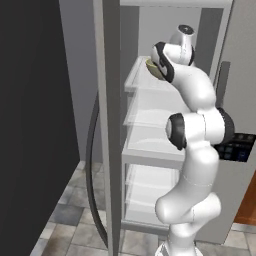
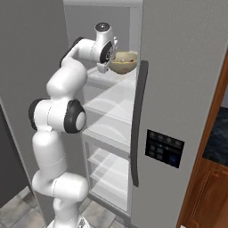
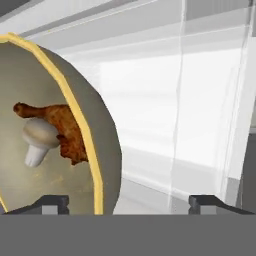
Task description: Pick the chicken drumstick and mushroom from their plates and place them in the bowl. Then put the bowl in the fridge.
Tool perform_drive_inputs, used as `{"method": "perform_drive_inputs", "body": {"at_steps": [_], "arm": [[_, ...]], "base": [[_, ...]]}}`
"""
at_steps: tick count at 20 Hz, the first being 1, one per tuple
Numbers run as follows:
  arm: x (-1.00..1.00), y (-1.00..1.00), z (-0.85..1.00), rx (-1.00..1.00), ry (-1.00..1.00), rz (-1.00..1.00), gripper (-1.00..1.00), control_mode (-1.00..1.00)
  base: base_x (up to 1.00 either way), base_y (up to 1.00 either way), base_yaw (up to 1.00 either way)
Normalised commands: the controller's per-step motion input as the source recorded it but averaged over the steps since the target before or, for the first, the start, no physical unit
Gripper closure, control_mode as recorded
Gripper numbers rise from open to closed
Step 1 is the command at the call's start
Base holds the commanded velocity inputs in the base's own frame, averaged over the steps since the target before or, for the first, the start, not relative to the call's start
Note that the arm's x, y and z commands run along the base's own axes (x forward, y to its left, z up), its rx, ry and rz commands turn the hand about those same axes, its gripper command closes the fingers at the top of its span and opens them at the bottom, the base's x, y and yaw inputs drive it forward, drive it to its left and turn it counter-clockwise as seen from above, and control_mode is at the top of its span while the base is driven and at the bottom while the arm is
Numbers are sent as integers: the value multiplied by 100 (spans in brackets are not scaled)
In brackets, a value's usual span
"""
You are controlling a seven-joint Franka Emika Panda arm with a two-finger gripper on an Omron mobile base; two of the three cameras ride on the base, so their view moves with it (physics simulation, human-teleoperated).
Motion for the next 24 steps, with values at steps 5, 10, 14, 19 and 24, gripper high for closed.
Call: {"method": "perform_drive_inputs", "body": {"at_steps": [5, 10, 14, 19, 24], "arm": [[-69, 1, -1, 1, -3, 0, -100, -100], [-73, 10, -2, 0, 0, 0, -100, -100], [-84, 15, -13, 0, 0, 0, -100, -100], [-88, 14, -30, -1, 4, 0, -100, -100], [-80, 9, -62, -5, 14, -1, -100, -100]], "base": [[0, 0, 0], [0, 0, 0], [0, 0, 0], [0, 0, 0], [0, 0, 0]]}}
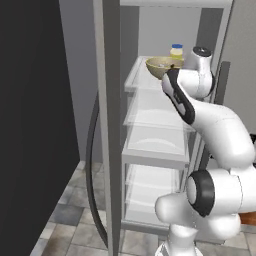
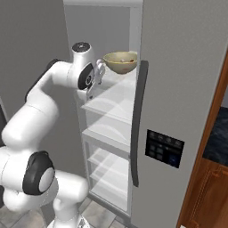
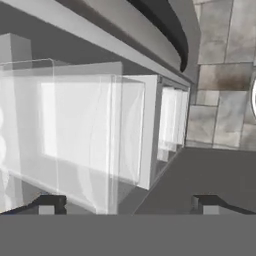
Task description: Pick the chicken drumstick and mushroom from their plates and place them in the bowl. Then put the bowl in the fridge.
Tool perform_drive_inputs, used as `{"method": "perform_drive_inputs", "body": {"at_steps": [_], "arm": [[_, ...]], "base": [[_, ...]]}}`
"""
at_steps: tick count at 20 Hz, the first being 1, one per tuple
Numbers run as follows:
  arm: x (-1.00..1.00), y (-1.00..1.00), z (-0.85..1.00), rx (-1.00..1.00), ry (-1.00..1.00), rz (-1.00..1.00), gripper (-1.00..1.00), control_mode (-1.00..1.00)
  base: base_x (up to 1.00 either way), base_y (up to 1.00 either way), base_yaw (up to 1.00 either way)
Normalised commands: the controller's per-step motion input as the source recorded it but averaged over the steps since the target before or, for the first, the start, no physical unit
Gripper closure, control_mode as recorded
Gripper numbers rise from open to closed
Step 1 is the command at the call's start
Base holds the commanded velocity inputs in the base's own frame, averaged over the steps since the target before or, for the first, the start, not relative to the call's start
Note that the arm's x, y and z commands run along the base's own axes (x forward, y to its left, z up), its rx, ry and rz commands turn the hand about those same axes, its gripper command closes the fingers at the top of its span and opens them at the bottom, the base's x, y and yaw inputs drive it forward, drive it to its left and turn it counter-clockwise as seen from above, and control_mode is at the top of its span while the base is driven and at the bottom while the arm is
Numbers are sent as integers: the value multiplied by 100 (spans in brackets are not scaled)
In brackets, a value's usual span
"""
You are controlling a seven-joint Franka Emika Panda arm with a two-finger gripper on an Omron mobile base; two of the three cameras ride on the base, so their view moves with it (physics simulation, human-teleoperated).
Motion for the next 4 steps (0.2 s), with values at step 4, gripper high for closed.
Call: {"method": "perform_drive_inputs", "body": {"at_steps": [4], "arm": [[-74, 7, -68, -7, 18, 0, -100, -100]], "base": [[0, 0, 0]]}}
